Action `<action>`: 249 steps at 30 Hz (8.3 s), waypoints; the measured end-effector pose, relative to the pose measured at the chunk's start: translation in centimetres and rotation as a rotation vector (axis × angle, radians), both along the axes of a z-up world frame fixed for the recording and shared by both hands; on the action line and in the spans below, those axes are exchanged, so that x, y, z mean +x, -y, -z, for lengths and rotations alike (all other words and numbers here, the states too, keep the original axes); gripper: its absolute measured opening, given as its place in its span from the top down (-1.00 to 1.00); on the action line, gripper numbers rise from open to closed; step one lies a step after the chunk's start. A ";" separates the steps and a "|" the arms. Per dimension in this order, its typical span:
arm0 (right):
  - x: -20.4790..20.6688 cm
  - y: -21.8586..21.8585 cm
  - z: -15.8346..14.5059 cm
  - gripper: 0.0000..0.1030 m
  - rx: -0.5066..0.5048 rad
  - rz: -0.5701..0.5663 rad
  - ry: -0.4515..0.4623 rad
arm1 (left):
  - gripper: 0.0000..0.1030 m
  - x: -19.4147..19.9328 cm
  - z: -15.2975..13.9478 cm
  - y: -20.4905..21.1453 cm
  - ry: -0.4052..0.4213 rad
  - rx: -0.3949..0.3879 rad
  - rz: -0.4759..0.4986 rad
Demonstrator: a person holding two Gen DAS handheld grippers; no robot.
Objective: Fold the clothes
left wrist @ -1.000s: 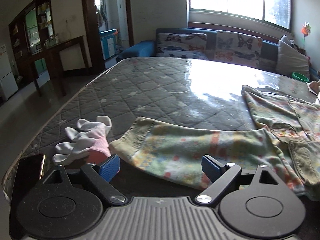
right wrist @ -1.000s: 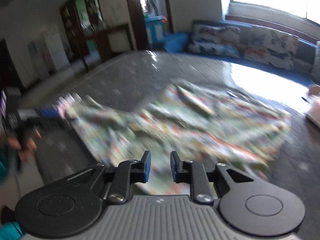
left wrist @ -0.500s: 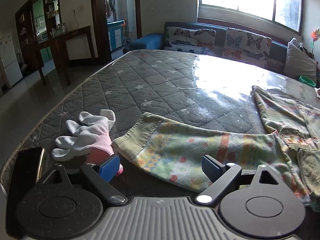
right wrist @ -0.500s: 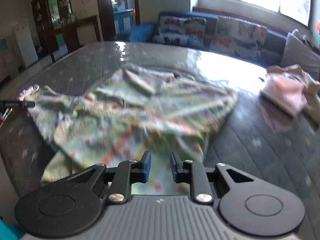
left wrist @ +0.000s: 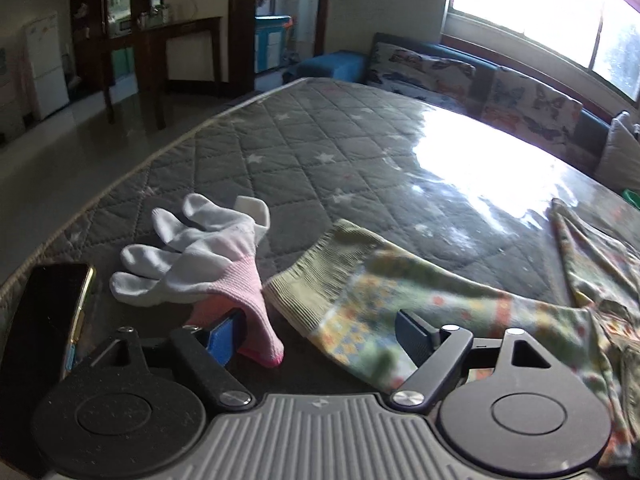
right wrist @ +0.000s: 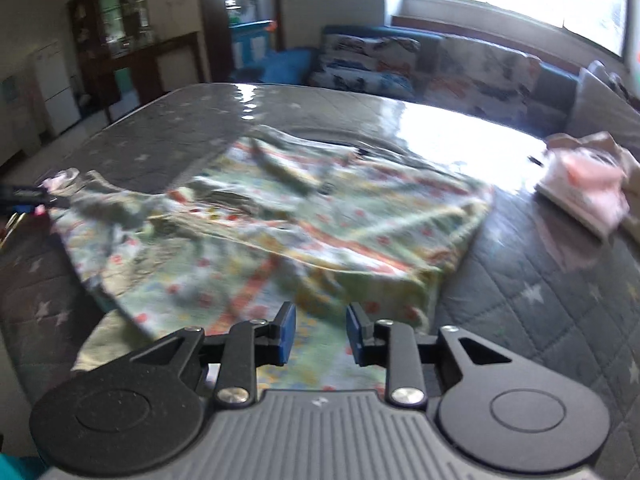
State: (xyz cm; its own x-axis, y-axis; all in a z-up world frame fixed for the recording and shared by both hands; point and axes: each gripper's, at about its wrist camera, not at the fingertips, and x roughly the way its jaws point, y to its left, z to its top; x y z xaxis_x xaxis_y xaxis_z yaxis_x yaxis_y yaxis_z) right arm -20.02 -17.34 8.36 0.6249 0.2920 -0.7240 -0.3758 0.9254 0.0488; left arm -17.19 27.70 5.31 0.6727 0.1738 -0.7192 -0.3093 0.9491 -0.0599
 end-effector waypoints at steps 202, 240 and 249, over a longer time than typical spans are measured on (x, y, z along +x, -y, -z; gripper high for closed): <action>-1.7 -1.2 -2.1 0.76 0.053 -0.257 0.072 | -0.55 -8.1 0.3 23.3 0.233 0.466 1.067; -1.7 0.8 -10.5 0.84 0.016 -0.337 0.049 | 0.80 -2.7 -6.8 21.3 0.103 0.171 1.176; 5.5 -0.1 -6.0 0.85 -0.036 -0.256 0.021 | 0.79 6.1 -2.2 22.6 -0.021 0.107 1.046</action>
State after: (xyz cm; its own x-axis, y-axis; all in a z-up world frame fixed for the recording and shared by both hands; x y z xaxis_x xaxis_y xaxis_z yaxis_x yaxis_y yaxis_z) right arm -14.50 -17.22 14.39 0.5488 0.4167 -0.7247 -0.5984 0.8012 0.0075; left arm -11.12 5.12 7.50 0.5117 -0.4228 -0.7480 0.6672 0.7440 0.0358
